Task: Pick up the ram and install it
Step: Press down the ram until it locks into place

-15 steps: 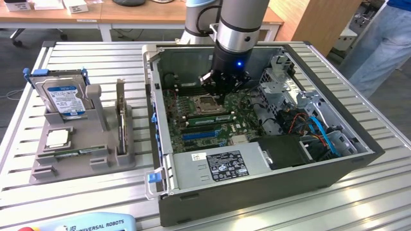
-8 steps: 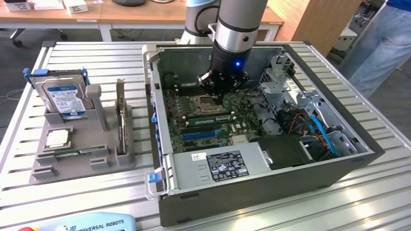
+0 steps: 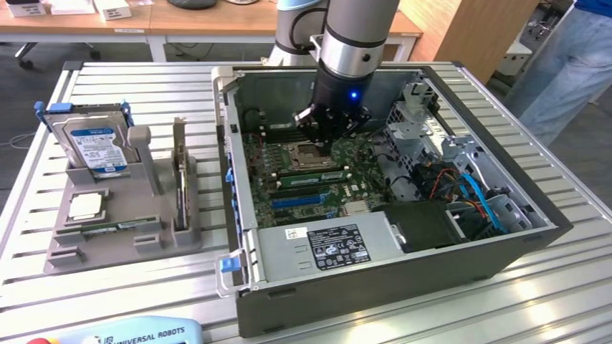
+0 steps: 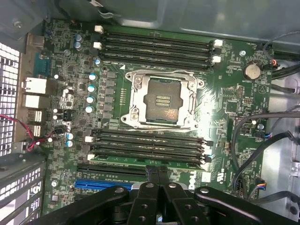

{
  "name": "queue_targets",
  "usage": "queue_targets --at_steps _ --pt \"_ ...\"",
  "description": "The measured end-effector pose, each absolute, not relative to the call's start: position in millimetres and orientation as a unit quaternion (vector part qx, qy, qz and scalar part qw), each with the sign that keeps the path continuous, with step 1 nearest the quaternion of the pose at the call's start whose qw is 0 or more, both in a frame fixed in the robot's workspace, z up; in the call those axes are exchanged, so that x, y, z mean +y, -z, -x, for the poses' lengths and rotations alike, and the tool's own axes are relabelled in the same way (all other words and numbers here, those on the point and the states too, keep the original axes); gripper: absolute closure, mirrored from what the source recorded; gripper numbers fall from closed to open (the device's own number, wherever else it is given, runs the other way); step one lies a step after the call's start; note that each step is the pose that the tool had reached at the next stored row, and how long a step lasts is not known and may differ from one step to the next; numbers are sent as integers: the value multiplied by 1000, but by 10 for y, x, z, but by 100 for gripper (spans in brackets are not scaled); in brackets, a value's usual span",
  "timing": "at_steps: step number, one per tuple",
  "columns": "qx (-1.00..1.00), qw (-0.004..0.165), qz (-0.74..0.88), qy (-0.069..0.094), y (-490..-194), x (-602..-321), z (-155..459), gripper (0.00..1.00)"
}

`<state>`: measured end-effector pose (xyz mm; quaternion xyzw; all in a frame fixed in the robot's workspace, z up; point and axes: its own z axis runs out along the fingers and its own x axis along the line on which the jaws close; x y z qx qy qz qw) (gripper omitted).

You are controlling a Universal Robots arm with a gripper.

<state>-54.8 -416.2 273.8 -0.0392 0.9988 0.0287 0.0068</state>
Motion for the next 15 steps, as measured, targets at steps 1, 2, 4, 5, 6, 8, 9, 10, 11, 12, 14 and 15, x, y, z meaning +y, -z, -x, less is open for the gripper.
queue_targets --at_steps 1,2,4,5,6,8,9,10,11,12,14,15 --pt "999 6 39 -28 -2739 -4162 548 90" --pt "999 6 39 -28 -2740 -4161 548 90" --pt "999 5 39 -27 -2740 -4161 547 90" --pt "999 5 39 -26 -2741 -4161 547 90" --pt "999 5 39 -25 -2742 -4161 546 90" --pt "999 5 39 -24 -2743 -4159 547 90" --pt "999 5 39 -24 -2743 -4158 547 90" --pt "999 5 39 -23 -2743 -4156 547 90" --pt "999 5 39 -23 -2743 -4153 547 90" --pt "999 5 38 -23 -2743 -4149 547 90" --pt "999 5 36 -23 -2743 -4141 547 90" --pt "999 5 34 -22 -2744 -4137 547 90"
